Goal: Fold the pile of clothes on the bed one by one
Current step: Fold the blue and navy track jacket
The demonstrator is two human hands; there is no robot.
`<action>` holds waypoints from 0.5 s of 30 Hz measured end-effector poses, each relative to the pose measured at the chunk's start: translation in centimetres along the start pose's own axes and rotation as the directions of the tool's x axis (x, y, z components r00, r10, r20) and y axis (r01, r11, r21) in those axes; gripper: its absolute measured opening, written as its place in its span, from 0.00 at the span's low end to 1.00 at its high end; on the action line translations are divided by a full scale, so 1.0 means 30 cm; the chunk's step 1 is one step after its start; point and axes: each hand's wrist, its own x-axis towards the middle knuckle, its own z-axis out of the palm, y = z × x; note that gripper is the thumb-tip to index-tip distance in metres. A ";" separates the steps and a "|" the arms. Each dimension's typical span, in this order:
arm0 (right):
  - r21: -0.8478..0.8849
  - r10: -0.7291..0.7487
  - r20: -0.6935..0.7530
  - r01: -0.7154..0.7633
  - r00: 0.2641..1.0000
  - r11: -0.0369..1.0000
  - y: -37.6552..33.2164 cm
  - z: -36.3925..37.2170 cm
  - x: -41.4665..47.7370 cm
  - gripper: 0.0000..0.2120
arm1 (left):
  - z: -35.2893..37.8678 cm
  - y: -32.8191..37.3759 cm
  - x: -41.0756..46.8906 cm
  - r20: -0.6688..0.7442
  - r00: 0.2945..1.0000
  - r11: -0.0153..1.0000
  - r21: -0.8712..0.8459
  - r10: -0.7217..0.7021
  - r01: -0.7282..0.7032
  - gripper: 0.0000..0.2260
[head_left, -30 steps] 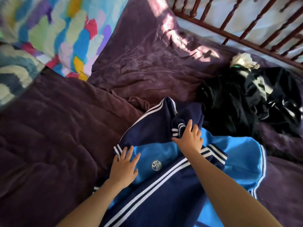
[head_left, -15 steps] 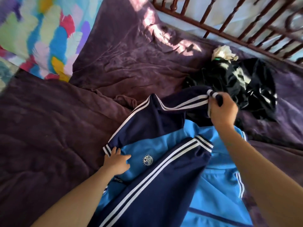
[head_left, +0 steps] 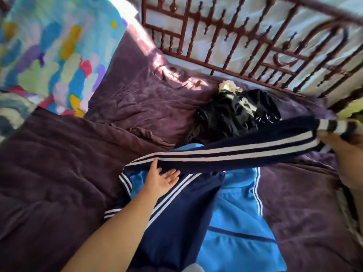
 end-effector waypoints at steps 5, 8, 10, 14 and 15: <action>-0.025 0.083 0.503 -0.082 0.861 0.996 0.145 -0.060 -0.306 0.08 | -0.061 -0.109 -0.023 -0.072 0.997 0.969 0.242 -0.034 0.050 0.19; -0.459 0.441 0.785 -0.069 0.435 0.886 0.301 -0.012 -0.431 0.13 | -0.126 -0.191 -0.042 -0.137 0.989 0.864 0.488 -0.062 0.122 0.17; -0.734 0.711 0.671 0.056 0.209 0.677 0.475 0.056 -0.542 0.16 | -0.176 -0.241 -0.054 -0.198 0.978 0.804 0.571 -0.058 0.164 0.18; -0.894 0.818 0.403 -0.014 0.410 0.447 0.683 0.222 -0.726 0.25 | -0.240 -0.262 -0.078 -0.265 0.964 0.745 0.638 -0.023 0.193 0.17; -0.868 0.809 0.371 -0.140 0.457 0.477 0.700 0.262 -0.739 0.26 | -0.248 -0.254 -0.081 -0.270 0.963 0.740 0.647 -0.007 0.187 0.17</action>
